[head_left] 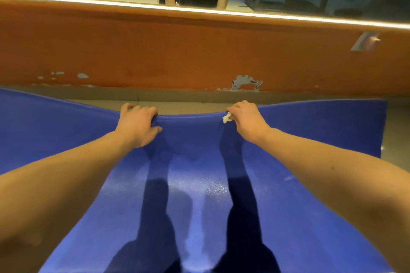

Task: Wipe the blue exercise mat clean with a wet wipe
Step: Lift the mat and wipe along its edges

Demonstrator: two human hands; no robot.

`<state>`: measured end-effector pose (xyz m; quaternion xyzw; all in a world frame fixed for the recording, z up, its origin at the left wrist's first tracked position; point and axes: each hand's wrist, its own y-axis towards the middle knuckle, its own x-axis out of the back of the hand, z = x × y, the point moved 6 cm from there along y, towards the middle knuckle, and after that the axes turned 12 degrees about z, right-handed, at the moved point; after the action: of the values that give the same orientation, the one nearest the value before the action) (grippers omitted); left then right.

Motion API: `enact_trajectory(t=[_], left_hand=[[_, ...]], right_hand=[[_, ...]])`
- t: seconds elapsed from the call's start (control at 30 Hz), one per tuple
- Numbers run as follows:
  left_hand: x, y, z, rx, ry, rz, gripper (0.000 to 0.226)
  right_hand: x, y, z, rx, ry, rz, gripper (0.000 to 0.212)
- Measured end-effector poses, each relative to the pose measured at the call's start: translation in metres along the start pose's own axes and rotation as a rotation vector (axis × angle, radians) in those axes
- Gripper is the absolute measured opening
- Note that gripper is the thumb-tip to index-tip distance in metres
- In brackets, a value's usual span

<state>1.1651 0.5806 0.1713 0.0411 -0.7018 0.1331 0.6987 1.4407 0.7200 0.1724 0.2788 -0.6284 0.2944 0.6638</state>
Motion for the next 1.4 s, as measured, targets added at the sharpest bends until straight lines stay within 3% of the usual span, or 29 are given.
enact_trajectory(t=[0.13, 0.27, 0.37, 0.5, 0.63, 0.73, 0.93, 1.13, 1.23, 1.4], left_hand=[[0.001, 0.015, -0.046, -0.118, -0.097, 0.029, 0.040], [0.005, 0.027, -0.126, -0.268, -0.222, 0.030, 0.030], [0.008, 0.029, -0.143, -0.190, -0.223, -0.041, 0.022], [0.005, 0.024, -0.143, -0.131, -0.186, -0.036, 0.023], [0.007, 0.021, -0.151, -0.095, -0.166, -0.007, 0.026], [0.009, 0.016, -0.159, -0.060, -0.149, -0.002, 0.026], [0.014, -0.003, -0.161, 0.014, -0.104, -0.015, 0.025], [0.023, -0.015, -0.154, 0.013, -0.074, -0.016, 0.031], [0.023, -0.013, -0.158, -0.035, -0.066, -0.006, 0.035], [0.020, -0.012, -0.160, -0.071, -0.017, 0.018, 0.023]], right_hand=[[-0.009, -0.015, 0.004, 0.061, 0.063, -0.114, 0.020], [-0.006, -0.017, 0.022, 0.069, 0.095, -0.210, 0.018], [-0.002, -0.015, 0.027, 0.101, 0.088, -0.192, 0.016], [0.001, -0.032, -0.002, 0.170, -0.032, -0.220, 0.038], [0.012, -0.059, -0.078, -0.067, -0.055, -0.239, 0.048], [0.010, -0.068, -0.089, -0.199, -0.027, -0.168, 0.046], [0.009, -0.054, 0.012, 0.103, 0.095, -0.081, 0.029], [0.022, -0.063, -0.003, 0.262, -0.059, -0.156, 0.052], [0.029, -0.076, -0.048, 0.159, -0.123, -0.123, 0.054], [0.045, -0.105, -0.122, -0.180, -0.160, -0.027, 0.059]])
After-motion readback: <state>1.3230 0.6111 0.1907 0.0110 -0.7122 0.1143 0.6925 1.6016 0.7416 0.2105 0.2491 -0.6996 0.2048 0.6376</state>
